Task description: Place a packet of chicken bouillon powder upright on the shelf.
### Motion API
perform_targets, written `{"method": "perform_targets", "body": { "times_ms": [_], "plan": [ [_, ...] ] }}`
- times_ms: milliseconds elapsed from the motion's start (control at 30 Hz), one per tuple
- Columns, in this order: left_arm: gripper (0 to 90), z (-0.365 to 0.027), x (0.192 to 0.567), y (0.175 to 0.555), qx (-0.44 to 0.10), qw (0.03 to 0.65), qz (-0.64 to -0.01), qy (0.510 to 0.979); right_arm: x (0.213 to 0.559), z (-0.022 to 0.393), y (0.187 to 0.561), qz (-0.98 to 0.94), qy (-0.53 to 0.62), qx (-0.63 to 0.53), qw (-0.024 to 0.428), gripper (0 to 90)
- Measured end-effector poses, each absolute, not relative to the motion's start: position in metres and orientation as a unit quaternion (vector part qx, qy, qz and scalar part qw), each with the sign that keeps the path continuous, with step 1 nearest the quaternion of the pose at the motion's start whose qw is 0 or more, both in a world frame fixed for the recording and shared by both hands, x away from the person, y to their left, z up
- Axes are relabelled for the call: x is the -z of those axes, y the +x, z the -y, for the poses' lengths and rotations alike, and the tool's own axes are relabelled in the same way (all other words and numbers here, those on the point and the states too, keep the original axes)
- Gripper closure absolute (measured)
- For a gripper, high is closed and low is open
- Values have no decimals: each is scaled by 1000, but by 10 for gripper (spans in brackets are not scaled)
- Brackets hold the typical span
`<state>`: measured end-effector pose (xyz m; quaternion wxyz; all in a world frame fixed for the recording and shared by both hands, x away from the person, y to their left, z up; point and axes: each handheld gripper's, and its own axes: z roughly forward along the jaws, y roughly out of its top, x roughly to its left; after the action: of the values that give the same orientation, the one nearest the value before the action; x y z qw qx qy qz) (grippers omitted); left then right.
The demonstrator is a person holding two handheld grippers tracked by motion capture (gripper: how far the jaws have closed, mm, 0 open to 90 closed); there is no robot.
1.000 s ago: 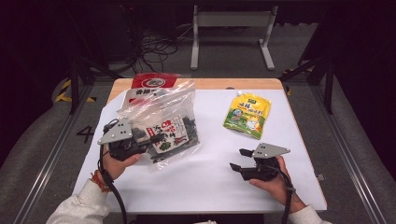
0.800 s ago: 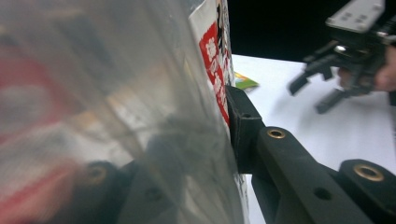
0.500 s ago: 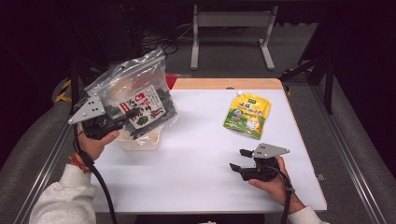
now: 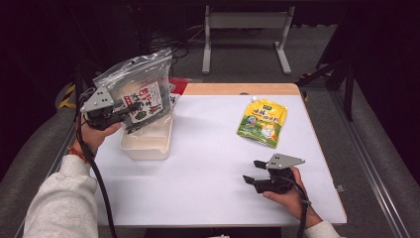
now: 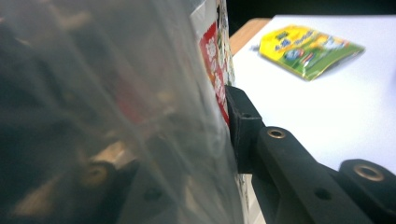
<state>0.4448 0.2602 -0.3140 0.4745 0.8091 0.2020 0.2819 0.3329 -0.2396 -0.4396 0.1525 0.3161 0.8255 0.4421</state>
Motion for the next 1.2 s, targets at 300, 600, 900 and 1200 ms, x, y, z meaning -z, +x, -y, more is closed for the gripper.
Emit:
{"method": "perform_targets", "body": {
  "times_ms": [300,600,900,1200],
  "plan": [
    [784,-255,326,462,-287,438,-197,829,442,241,330,-825,322,-438,152,317],
    [788,-248,342,469,-279,431,-201,834,444,241,327,-828,322,-434,150,308],
    [791,-243,352,473,-268,453,-202,826,444,238,327,-830,317,-434,148,307],
    [790,-251,361,475,-245,491,-216,808,445,236,327,-833,315,-433,143,306]
  ]
}}
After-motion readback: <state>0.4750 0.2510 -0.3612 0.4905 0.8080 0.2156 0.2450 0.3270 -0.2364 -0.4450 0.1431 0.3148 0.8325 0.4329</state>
